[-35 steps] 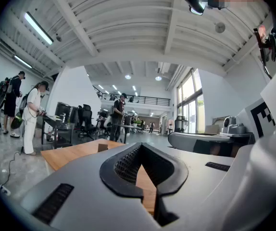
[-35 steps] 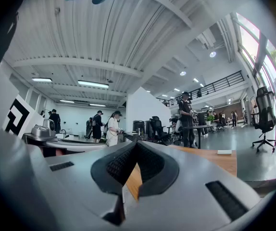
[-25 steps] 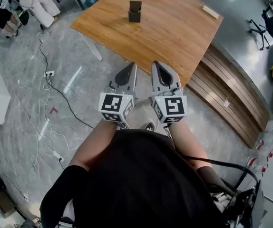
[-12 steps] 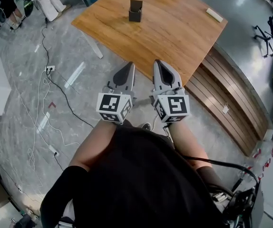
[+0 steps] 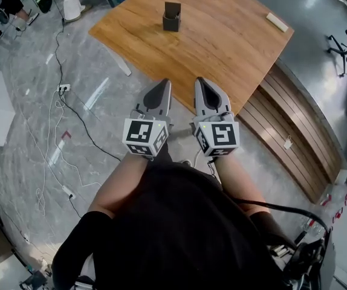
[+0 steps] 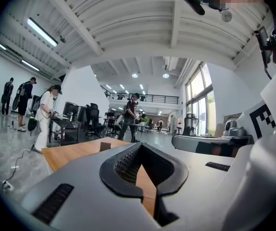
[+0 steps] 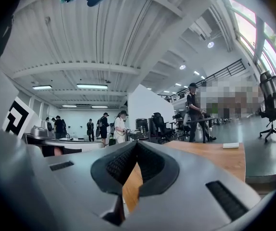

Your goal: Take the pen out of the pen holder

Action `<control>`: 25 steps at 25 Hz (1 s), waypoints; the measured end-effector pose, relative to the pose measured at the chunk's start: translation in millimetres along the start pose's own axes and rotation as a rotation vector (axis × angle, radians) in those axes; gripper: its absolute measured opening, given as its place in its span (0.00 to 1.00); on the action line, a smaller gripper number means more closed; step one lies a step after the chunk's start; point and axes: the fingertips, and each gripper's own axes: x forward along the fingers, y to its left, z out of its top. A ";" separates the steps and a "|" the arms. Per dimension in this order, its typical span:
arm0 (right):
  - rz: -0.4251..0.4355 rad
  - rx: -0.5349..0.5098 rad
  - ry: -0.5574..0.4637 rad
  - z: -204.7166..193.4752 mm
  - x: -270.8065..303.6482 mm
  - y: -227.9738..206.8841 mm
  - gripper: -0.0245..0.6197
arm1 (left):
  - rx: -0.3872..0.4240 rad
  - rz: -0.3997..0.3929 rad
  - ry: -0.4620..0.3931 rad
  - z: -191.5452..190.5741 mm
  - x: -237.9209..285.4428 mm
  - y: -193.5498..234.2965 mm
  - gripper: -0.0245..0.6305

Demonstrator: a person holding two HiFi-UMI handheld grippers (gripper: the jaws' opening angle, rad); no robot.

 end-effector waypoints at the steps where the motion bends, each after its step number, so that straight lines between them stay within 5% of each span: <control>1: -0.005 -0.004 0.008 -3.0 9.1 -3.7 0.06 | -0.001 -0.005 0.003 -1.3 9.0 5.8 0.04; 25: -0.138 0.025 0.155 -58.1 337.5 -91.0 0.06 | -0.043 -0.141 0.148 -31.7 284.7 225.4 0.04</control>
